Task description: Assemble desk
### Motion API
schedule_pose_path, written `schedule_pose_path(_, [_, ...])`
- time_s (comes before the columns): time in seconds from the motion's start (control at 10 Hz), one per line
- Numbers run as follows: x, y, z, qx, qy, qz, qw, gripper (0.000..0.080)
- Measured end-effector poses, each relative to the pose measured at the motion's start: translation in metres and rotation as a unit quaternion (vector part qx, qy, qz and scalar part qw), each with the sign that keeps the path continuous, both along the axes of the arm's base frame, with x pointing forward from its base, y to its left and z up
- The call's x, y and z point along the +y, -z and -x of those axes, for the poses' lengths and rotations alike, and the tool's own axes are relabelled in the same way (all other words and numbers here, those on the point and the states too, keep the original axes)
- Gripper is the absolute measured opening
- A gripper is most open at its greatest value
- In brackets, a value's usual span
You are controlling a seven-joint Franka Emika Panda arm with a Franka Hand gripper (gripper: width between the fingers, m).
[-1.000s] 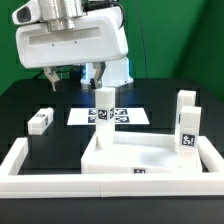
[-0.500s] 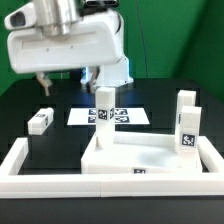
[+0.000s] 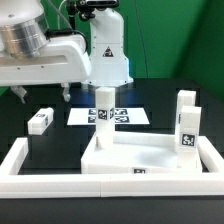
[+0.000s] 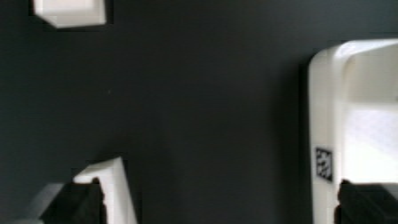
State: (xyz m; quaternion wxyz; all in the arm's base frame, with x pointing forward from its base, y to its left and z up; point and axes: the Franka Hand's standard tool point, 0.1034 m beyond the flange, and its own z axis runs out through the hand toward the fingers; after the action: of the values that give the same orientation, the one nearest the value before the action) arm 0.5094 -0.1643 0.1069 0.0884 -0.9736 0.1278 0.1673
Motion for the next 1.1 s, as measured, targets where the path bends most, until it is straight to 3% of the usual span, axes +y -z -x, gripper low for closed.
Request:
schedule_pose_path(0.2, [0.001, 0.004, 0.006, 0.055, -0.005, -0.022, 0.998, 0.0649])
schedule_pose_path(0.3, [-0.002, 0.023, 0.019, 0.09, -0.003, -0.03, 0.996, 0.0649])
schedule_pose_path(0.4, [-0.01, 0.034, 0.033, 0.111, -0.032, -0.029, 0.993, 0.0649])
schedule_pose_path(0.5, [-0.015, 0.04, 0.05, 0.147, -0.044, -0.044, 0.987, 0.0649])
schedule_pose_path(0.6, [-0.027, 0.05, 0.061, 0.163, -0.075, -0.037, 0.983, 0.0649])
schedule_pose_path(0.9, [-0.022, 0.052, 0.066, 0.229, -0.068, -0.054, 0.969, 0.0649])
schedule_pose_path(1.1, [-0.034, 0.061, 0.074, 0.23, -0.073, -0.064, 0.968, 0.0649])
